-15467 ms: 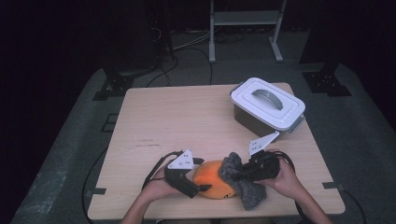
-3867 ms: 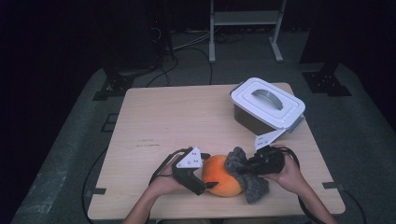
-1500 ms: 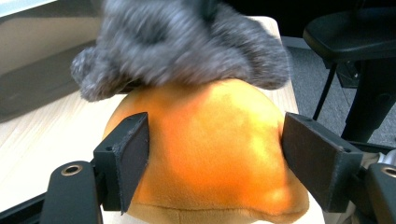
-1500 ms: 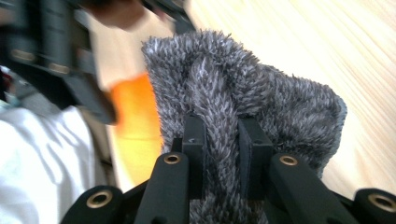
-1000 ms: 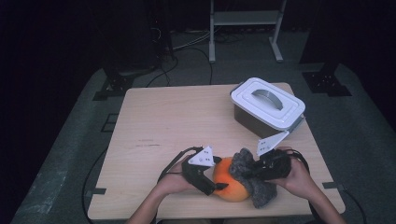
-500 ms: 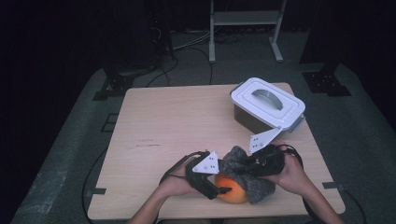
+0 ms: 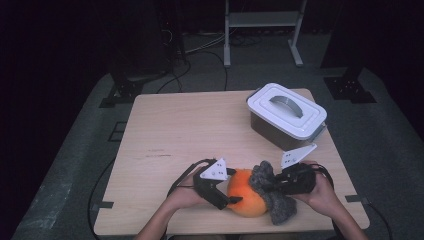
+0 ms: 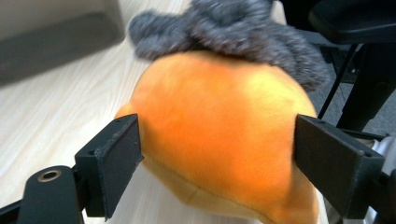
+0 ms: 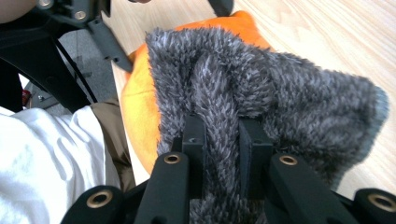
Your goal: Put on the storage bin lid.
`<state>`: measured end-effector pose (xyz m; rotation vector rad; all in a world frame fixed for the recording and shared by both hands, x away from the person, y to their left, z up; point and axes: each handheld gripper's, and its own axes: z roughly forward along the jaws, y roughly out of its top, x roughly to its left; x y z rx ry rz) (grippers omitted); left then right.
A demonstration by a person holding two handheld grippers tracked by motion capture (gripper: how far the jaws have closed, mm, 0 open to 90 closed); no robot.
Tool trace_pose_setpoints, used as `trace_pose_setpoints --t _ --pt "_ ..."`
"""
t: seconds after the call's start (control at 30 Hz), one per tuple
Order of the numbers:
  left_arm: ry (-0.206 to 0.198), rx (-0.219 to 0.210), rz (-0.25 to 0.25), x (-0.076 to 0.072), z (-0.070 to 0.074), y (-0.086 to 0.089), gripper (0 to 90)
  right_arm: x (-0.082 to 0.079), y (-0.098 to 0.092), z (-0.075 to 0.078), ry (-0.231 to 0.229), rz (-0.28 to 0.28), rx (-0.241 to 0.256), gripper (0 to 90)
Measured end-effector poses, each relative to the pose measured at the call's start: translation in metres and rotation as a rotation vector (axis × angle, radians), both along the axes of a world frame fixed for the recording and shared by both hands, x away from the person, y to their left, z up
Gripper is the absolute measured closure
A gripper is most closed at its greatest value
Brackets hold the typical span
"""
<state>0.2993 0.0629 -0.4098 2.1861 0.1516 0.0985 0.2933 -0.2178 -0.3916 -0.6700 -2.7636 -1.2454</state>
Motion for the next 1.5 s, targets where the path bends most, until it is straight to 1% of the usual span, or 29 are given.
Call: trace_pose_setpoints --t 0.1,0.13,0.17,0.2,0.23,0.27,0.3,0.33,0.4,0.43,0.47,0.57,0.63,0.67,0.7,0.73,0.83,0.9,0.97,1.0,1.03,1.07,1.1,1.13,1.2,1.23,1.3,1.4,1.5 --pt "0.002 0.008 -0.002 0.000 0.000 0.002 15.9 -0.001 0.002 -0.002 -0.001 -0.001 0.010 75.2" --pt "-0.016 0.003 -0.009 -0.003 0.001 0.003 15.9 -0.002 0.006 -0.004 -0.001 0.000 0.018 75.2" --pt "-0.016 0.003 -0.009 -0.003 0.001 0.003 15.9 -0.002 0.006 -0.004 -0.001 0.000 0.018 75.2" --pt "-0.032 -0.003 -0.010 -0.005 0.003 0.003 15.9 -0.001 0.008 -0.004 -0.003 0.005 0.023 75.2" --pt "-0.036 -0.010 -0.011 -0.005 0.005 0.003 15.9 -0.001 0.011 -0.005 0.002 0.010 0.027 75.2" --pt "-0.044 -0.006 -0.011 -0.005 0.005 0.001 16.0 -0.001 0.019 -0.006 -0.003 0.026 0.030 75.2" --pt "-0.044 -0.006 -0.011 -0.005 0.005 0.001 16.3 -0.001 0.022 -0.006 -0.007 0.031 0.028 75.1" --pt "-0.044 0.020 -0.019 -0.006 0.001 -0.002 16.4 -0.002 0.027 -0.005 -0.014 0.041 0.020 75.0" --pt "-0.052 0.022 -0.020 -0.006 -0.003 0.000 17.4 -0.003 0.032 -0.004 -0.032 0.051 0.005 74.8" --pt "-0.052 0.022 -0.020 -0.006 -0.003 0.000 17.8 -0.003 0.032 -0.004 -0.032 0.051 0.005 74.8" --pt "-0.041 -0.003 -0.016 -0.005 -0.007 0.005 18.7 -0.004 0.031 -0.003 -0.032 0.054 0.008 74.6" --pt "-0.039 -0.006 -0.012 -0.005 -0.009 0.009 20.7 -0.004 0.024 -0.004 -0.026 0.048 0.001 74.6" --pt "-0.034 -0.001 -0.012 -0.004 -0.012 0.015 20.8 -0.003 0.017 -0.007 -0.014 0.038 -0.009 74.4" --pt "-0.028 -0.001 -0.009 -0.004 -0.013 0.015 20.8 -0.003 0.012 -0.010 -0.003 0.031 -0.020 74.1" --pt "-0.028 -0.001 -0.009 -0.004 -0.013 0.015 20.8 -0.003 0.012 -0.010 -0.003 0.031 -0.020 74.1" --pt "-0.027 0.001 -0.008 -0.003 -0.012 0.015 20.6 -0.001 0.008 -0.014 0.014 0.019 -0.022 73.9" --pt "-0.026 0.008 -0.006 -0.003 -0.009 0.012 18.2 -0.001 0.009 -0.017 0.017 0.016 -0.020 74.0" --pt "-0.035 0.011 -0.015 -0.004 -0.005 0.009 13.5 -0.002 0.012 -0.018 0.008 0.015 -0.019 74.0" --pt "-0.046 0.019 -0.021 -0.005 -0.004 0.005 12.0 -0.001 0.017 -0.017 0.008 0.019 -0.005 73.9" --pt "-0.059 0.030 -0.026 -0.006 -0.005 0.003 11.5 -0.001 0.023 -0.014 -0.006 0.029 -0.004 73.9" --pt "-0.059 0.030 -0.026 -0.006 -0.005 0.003 11.5 -0.001 0.023 -0.014 -0.006 0.029 -0.004 73.9" --pt "-0.062 0.038 -0.023 -0.005 -0.008 0.003 13.4 -0.001 0.027 -0.012 -0.020 0.037 -0.007 73.8" --pt "-0.062 0.038 -0.023 -0.005 -0.008 0.003 16.9 -0.001 0.027 -0.012 -0.020 0.037 -0.007 73.8" --pt "-0.067 0.043 -0.021 -0.005 -0.011 0.008 21.0 0.000 0.028 -0.010 -0.026 0.038 0.000 73.7" --pt "-0.061 0.038 -0.015 -0.005 -0.014 0.011 23.6 0.000 0.028 -0.010 -0.023 0.038 0.008 73.7" --pt "-0.059 0.038 -0.008 -0.004 -0.016 0.014 24.1 0.000 0.024 -0.012 -0.015 0.031 0.030 73.8" --pt "-0.038 0.019 0.011 -0.004 -0.020 0.025 24.4 0.000 0.020 -0.016 -0.001 0.022 0.039 73.8" --pt "-0.024 0.002 0.020 -0.004 -0.023 0.033 24.3 0.001 0.012 -0.025 0.024 0.002 0.063 73.8" --pt "-0.013 -0.007 0.027 -0.005 -0.024 0.039 24.2 0.002 0.005 -0.032 0.050 -0.010 0.056 73.7"
